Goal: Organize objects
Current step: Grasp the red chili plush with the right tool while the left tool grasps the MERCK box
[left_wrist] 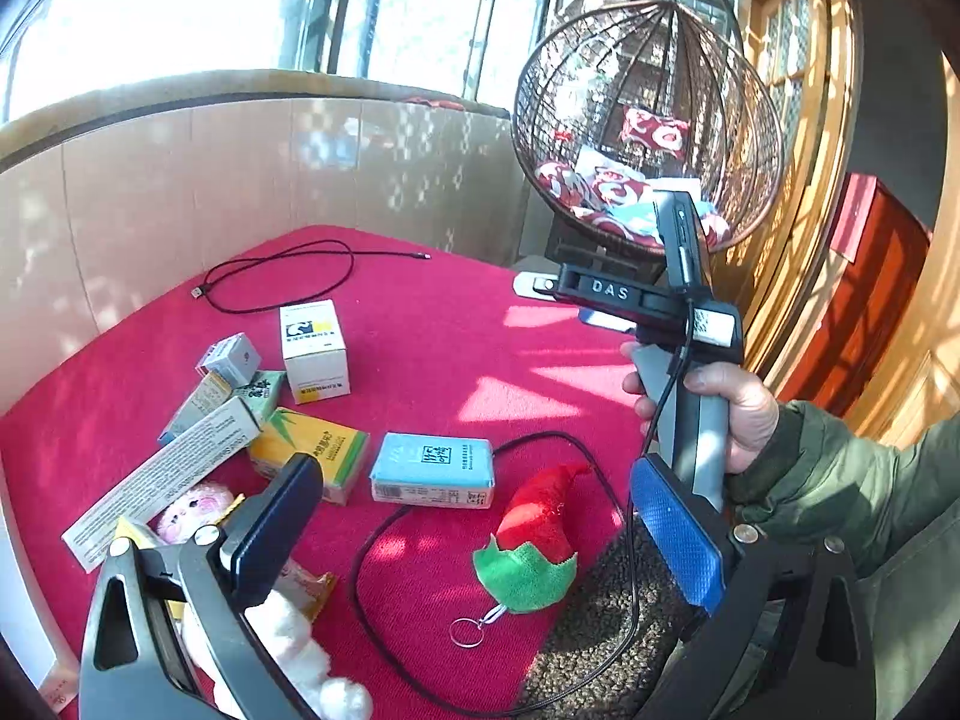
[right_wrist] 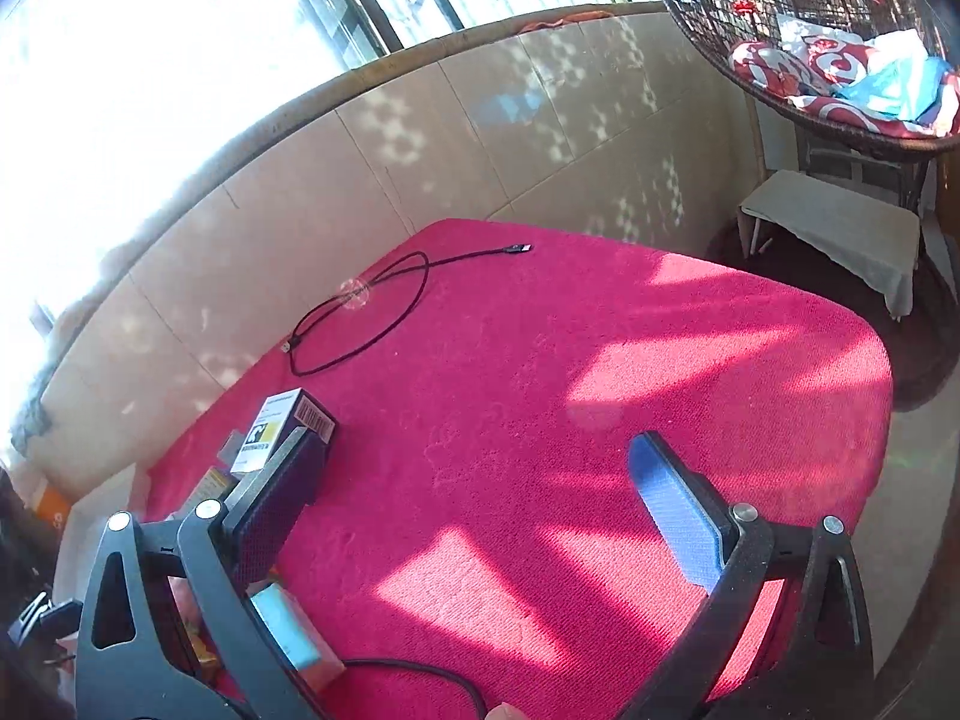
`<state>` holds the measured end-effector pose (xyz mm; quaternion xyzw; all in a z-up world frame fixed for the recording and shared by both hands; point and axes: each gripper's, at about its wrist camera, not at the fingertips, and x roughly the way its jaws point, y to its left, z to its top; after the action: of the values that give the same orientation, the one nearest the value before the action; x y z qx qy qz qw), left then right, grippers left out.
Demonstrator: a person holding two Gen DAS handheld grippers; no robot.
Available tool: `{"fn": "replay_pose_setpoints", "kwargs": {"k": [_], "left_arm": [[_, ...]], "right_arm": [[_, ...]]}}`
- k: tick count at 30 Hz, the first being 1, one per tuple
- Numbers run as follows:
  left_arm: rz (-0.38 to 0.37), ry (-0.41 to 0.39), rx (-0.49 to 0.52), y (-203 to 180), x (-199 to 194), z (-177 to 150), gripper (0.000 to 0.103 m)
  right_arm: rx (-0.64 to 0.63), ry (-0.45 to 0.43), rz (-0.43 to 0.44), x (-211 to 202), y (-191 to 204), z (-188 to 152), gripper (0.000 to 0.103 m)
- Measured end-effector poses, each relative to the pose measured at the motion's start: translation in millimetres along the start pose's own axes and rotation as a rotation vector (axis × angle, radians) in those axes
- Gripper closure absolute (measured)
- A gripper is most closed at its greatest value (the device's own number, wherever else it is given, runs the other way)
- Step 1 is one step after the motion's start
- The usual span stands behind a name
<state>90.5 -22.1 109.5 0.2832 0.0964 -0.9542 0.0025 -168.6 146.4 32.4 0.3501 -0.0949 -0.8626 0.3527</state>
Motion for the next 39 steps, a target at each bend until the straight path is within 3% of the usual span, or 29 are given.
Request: {"fn": "replay_pose_setpoints", "kwargs": {"k": [3,6,8,10,17,20,26,31,34,36,39], "left_arm": [[0.171,-0.057,-0.066,40.4,-37.1,-6.5,0.000],[0.377,-0.007,-0.140,87.2,-50.8,-25.1,0.000],[0.454,0.052,-0.166,111.4,-48.6,-38.3,0.000],[0.479,0.093,-0.162,125.3,-41.6,-48.3,0.000],[0.472,0.237,0.004,132.0,0.2,-60.3,0.000],[0.437,0.280,0.021,133.6,16.3,-61.0,0.000],[0.355,0.293,-0.055,139.0,23.6,-57.9,0.001],[0.304,0.313,-0.066,133.7,23.2,-60.8,0.012],[0.263,0.332,-0.084,132.9,20.8,-62.7,0.027],[0.250,0.346,-0.081,130.4,19.1,-64.1,0.032],[0.246,0.367,-0.062,124.4,17.0,-68.4,0.035]], "right_arm": [[-0.167,0.116,0.132,-5.4,29.9,-9.9,0.000],[-0.429,0.227,0.238,-16.9,67.6,-39.5,0.000],[-0.573,0.281,0.286,-27.9,85.6,-62.2,0.000],[-0.635,0.323,0.318,-37.0,92.4,-78.2,0.000],[-0.554,0.534,0.439,-45.1,83.6,-110.2,0.000],[-0.518,0.581,0.451,-38.0,85.3,-122.3,0.000],[-0.360,0.619,0.348,-6.2,88.8,-116.5,0.000],[-0.310,0.608,0.214,10.9,92.3,-115.8,0.001],[-0.381,0.579,0.163,11.1,104.9,-120.7,0.010],[-0.430,0.571,0.150,9.9,112.6,-123.9,0.030],[-0.461,0.556,0.140,8.6,117.1,-126.2,0.035]]}}
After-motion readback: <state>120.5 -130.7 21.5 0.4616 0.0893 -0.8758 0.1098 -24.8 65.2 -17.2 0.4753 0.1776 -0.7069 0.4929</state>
